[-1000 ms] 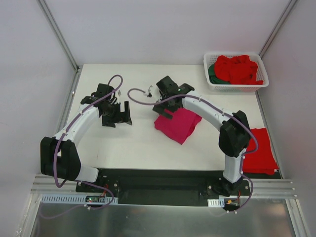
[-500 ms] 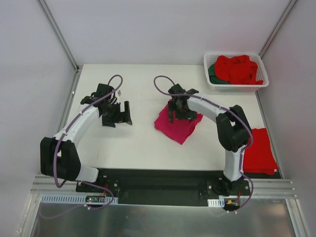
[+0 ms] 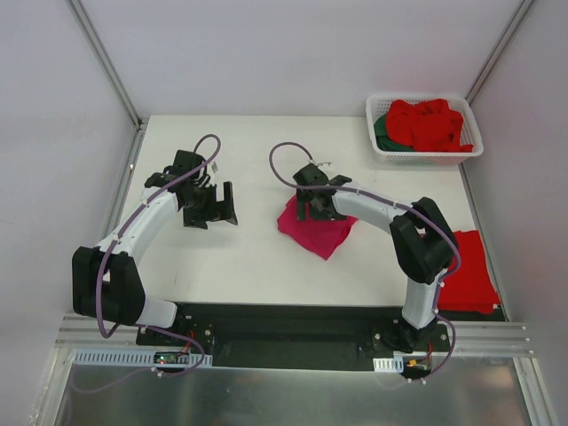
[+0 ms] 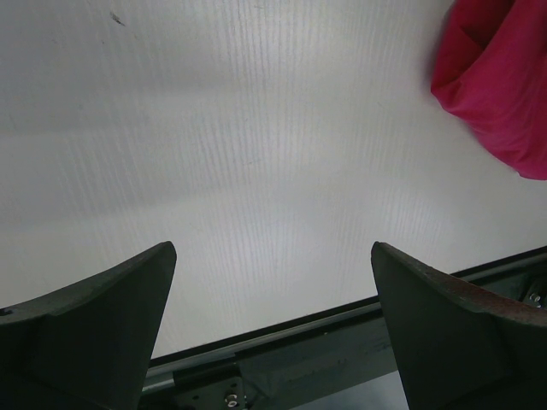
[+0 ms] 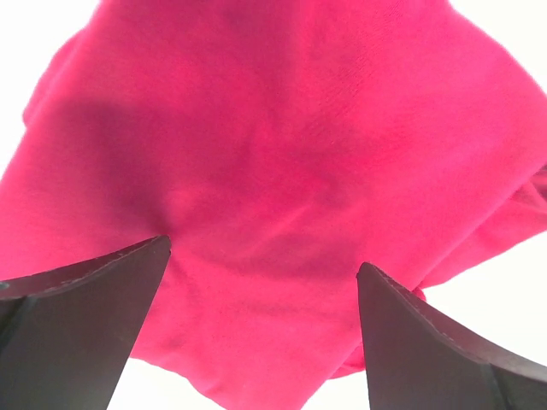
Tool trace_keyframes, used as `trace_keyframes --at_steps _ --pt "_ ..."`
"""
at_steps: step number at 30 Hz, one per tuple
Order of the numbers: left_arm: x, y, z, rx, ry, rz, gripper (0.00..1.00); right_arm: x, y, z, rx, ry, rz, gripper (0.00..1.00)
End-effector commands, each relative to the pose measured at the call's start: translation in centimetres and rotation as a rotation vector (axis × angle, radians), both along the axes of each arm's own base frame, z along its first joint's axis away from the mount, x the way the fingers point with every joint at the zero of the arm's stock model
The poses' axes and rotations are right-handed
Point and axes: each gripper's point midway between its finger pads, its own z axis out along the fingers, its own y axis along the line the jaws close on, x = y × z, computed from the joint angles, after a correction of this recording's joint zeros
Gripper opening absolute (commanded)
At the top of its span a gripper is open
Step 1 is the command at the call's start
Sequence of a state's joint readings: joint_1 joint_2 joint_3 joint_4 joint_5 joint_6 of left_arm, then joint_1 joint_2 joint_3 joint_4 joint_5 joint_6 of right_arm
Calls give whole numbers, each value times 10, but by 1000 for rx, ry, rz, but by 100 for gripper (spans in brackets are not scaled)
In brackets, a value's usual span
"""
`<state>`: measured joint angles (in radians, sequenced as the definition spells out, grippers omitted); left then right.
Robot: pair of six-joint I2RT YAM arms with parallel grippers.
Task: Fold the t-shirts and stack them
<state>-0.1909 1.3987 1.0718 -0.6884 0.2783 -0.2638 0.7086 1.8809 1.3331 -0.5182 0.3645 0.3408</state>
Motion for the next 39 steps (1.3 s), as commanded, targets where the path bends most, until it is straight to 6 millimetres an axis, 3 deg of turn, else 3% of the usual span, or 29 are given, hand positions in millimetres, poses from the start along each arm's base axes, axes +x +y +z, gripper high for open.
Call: trace_keyframes --at_steps 1,5,10,17,26,29,33,39 --pt "-3 0 9 6 -32 -19 99 19 4 52 26 -175 -37 96" --pt "-3 0 9 8 -32 -18 99 22 7 40 37 -189 -36 96" --pt "-3 0 8 10 -26 -18 99 21 11 9 27 -152 -24 96" --pt "-3 0 6 11 -22 -18 99 18 11 -12 28 -111 -39 96" --pt "-3 1 5 14 -16 -17 99 6 12 -53 125 58 -27 96" --pt "-2 0 4 13 -14 -15 99 -1 21 -58 137 144 71 96" --pt "-1 0 5 12 -18 -15 99 -5 38 -49 137 231 256 96" --pt "0 4 6 29 -29 -1 99 -14 18 -36 -27 308 549 96"
